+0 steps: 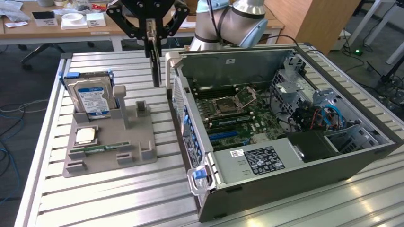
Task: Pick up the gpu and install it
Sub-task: 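Pick up the gpu and move the gpu toward the slot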
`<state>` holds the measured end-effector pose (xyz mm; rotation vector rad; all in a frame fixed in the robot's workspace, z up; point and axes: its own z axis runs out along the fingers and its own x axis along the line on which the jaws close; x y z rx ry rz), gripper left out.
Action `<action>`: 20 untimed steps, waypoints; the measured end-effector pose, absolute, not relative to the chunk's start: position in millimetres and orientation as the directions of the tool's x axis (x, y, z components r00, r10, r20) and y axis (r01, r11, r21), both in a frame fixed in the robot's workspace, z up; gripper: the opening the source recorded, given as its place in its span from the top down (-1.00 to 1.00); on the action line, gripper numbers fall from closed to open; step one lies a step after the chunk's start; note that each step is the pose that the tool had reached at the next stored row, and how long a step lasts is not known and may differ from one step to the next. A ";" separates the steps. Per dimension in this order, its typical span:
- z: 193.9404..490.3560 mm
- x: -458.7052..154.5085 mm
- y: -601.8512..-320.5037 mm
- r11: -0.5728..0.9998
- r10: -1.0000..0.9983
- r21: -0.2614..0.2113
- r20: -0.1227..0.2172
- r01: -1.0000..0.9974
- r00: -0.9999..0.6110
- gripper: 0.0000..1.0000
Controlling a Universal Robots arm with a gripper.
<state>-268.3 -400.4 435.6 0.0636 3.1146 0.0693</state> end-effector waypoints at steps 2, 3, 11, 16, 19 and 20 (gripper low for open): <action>435.6 -266.3 -400.4 0.998 0.041 0.045 -0.025 0.040 -0.999 0.48; 435.6 -265.4 -400.4 0.998 0.041 0.045 -0.025 0.040 -0.999 0.48; 435.6 -259.8 -400.4 0.998 0.041 0.045 -0.025 0.040 -0.999 0.48; 435.6 -256.5 -400.4 0.998 0.041 0.045 -0.025 0.040 -0.999 0.48; 435.6 -254.2 -400.4 0.998 0.041 0.045 -0.025 0.040 -0.999 0.48; 435.6 -253.3 -400.4 0.998 0.041 0.045 -0.025 0.040 -0.999 0.48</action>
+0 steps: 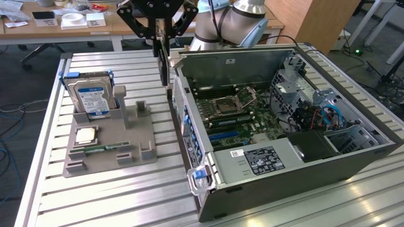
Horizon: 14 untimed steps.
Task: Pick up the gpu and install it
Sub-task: 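Pick up the gpu and move the gpu toward the slot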
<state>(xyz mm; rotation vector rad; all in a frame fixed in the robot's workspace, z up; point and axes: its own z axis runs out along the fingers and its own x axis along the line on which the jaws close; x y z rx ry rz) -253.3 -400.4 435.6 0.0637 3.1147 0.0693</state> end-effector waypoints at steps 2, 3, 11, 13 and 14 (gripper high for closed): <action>435.6 -251.6 -400.4 0.998 0.041 0.045 -0.025 0.040 -0.999 0.48; 435.6 -250.7 -400.4 0.998 0.041 0.045 -0.025 0.040 -0.999 0.48; 435.6 -243.4 -400.4 0.998 0.041 0.045 -0.025 0.040 -0.999 0.48; 435.6 -241.7 -400.4 0.998 0.041 0.045 -0.025 0.040 -0.999 0.48; 435.6 -240.9 -400.4 0.998 0.041 0.045 -0.025 0.040 -0.999 0.48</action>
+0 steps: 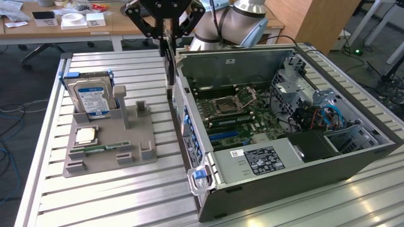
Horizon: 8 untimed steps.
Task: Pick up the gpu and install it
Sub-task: 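Pick up the gpu and move the gpu toward the slot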
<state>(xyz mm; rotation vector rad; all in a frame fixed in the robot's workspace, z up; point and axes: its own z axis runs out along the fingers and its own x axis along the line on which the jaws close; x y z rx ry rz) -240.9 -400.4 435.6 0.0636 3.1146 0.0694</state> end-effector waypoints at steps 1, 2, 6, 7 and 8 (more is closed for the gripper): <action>435.6 -240.0 -400.4 0.998 0.041 0.045 -0.025 0.040 -0.999 0.48; 435.6 -239.1 -400.4 0.998 0.041 0.045 -0.025 0.040 -0.999 0.48; 435.6 -235.2 -400.4 0.998 0.041 0.045 -0.025 0.040 -0.999 0.48; 435.6 -234.3 -400.4 0.998 0.041 0.045 -0.025 0.040 -0.999 0.48; 435.6 -233.4 -400.4 0.998 0.041 0.045 -0.025 0.040 -0.999 0.48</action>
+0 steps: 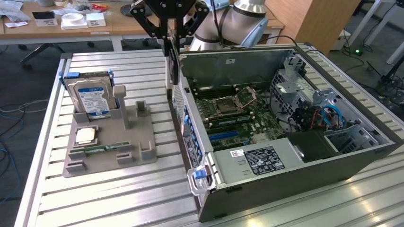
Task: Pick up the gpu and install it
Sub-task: 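Pick up the gpu and move the gpu toward the slot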
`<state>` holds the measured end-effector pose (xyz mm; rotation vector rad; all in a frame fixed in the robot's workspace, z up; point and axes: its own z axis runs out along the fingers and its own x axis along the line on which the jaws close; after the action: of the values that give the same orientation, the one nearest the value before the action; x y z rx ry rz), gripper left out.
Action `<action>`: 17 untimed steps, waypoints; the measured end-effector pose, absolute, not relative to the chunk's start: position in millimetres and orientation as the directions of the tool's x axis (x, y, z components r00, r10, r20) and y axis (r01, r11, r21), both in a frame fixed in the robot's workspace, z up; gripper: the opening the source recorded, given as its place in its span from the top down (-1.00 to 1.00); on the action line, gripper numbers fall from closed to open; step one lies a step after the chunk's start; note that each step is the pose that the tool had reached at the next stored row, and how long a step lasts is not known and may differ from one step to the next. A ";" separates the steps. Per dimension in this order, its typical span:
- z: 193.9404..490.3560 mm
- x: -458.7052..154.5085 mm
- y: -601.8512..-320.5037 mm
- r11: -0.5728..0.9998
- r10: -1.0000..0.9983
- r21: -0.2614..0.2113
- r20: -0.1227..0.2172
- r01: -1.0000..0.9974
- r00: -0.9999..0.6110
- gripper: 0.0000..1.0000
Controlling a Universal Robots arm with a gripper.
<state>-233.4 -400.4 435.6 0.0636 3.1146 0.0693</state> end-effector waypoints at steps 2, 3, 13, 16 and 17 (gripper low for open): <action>435.6 -231.4 -400.4 0.998 0.041 0.045 -0.025 0.040 -0.999 0.48; 435.6 -230.5 -400.4 0.998 0.041 0.045 -0.025 0.040 -0.999 0.48; 435.6 -219.7 -400.4 0.998 0.041 0.045 -0.025 0.040 -0.999 0.48; 435.6 -215.9 -400.3 0.998 0.041 0.045 -0.025 0.040 -0.999 0.48; 435.6 -214.7 -400.3 0.998 0.041 0.045 -0.025 0.040 -0.999 0.48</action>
<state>-214.7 -400.3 435.6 0.0635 3.1146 0.0693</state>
